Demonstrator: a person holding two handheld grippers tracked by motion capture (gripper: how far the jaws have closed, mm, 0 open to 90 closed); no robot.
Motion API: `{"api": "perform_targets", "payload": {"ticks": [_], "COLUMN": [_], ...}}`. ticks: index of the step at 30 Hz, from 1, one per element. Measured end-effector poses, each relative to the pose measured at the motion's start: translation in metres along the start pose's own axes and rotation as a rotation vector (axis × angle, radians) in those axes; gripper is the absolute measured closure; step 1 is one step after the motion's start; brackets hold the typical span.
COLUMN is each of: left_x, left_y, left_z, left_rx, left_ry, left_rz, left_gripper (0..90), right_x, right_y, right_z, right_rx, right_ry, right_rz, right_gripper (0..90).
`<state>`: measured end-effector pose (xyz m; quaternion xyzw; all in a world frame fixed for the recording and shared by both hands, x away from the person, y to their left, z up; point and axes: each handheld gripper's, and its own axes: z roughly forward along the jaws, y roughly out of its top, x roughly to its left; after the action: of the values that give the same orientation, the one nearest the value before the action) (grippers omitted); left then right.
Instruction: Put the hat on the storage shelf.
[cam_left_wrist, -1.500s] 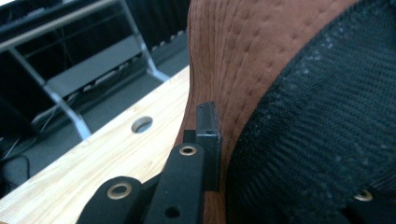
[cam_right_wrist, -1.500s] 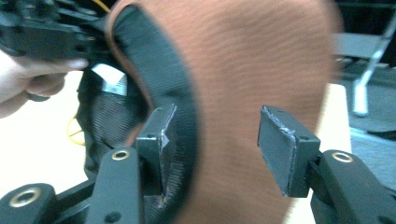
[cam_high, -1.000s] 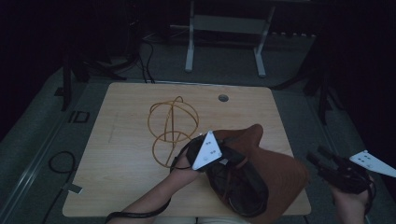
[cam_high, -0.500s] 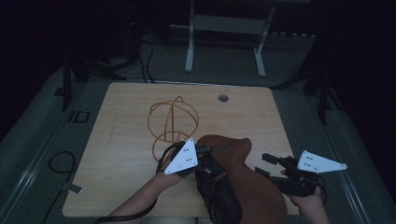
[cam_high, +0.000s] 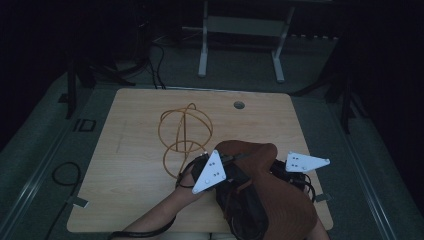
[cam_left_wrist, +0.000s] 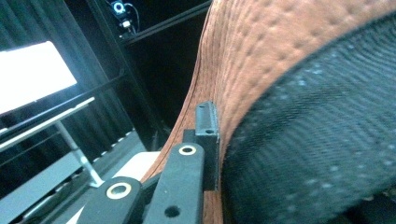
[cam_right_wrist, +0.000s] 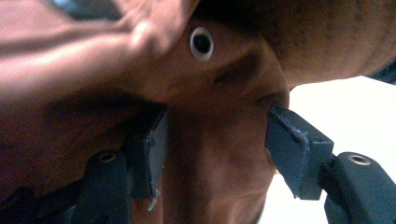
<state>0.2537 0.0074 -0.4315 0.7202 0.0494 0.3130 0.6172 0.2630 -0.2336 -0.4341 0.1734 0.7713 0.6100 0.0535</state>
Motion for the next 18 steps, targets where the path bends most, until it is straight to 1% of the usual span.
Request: {"api": "perform_targets", "payload": {"ticks": [2,3,5,6,7,8,9,10,11,12,14,16,18], "left_x": [-0.002,-0.003,-0.005,-0.006,-0.008,-0.009,-0.009,-0.009,-0.009,-0.008,-0.007,-0.006,-0.003], "left_y": [0.002,0.002,0.002,0.002,0.002,0.003,0.003,0.003,0.003,0.004,0.006,0.008,0.011], "left_z": [0.004,0.006,0.007,0.008,0.009,0.01,0.01,0.01,0.011,0.011,0.011,0.011,0.01], "left_rx": [0.008,0.015,0.019,0.024,0.031,0.034,0.036,0.034,0.032,0.032,0.034,0.037,0.036], "left_ry": [-0.005,0.004,0.0,0.002,0.002,0.002,-0.003,-0.01,-0.017,-0.022,-0.028,-0.03,-0.033], "left_rz": [-0.013,-0.016,-0.02,-0.007,-0.003,-0.003,-0.008,-0.01,-0.012,-0.012,-0.01,-0.015,-0.033], "left_gripper": [86.9,86.8,86.6,86.5,86.4,86.3,86.3,86.3,86.2,86.1,85.8,82.7,75.7], "right_x": [-0.001,-0.001,-0.002,-0.003,-0.005,-0.006,-0.007,-0.008,-0.008,-0.007,-0.007,-0.006,-0.007], "right_y": [0.002,0.003,0.005,0.005,0.005,0.005,0.004,0.003,0.002,0.002,0.002,0.002,0.003], "right_z": [0.001,0.002,0.001,0.001,0.001,0.0,0.0,-0.001,-0.001,-0.002,-0.004,-0.005,-0.007], "right_rx": [-0.011,-0.012,0.007,0.018,0.029,0.036,0.035,0.033,0.029,0.029,0.023,0.018,0.003], "right_ry": [0.008,0.002,-0.028,-0.04,-0.048,-0.052,-0.056,-0.05,-0.046,-0.053,-0.05,-0.05,-0.036], "right_rz": [0.002,-0.002,-0.005,-0.006,-0.004,0.004,0.007,0.011,0.011,0.002,0.011,0.009,0.017], "right_gripper": [41.4,43.8,55.1,62.2,67.7,74.1,77.1,82.0,84.0,85.7,87.5,88.0,88.2]}}
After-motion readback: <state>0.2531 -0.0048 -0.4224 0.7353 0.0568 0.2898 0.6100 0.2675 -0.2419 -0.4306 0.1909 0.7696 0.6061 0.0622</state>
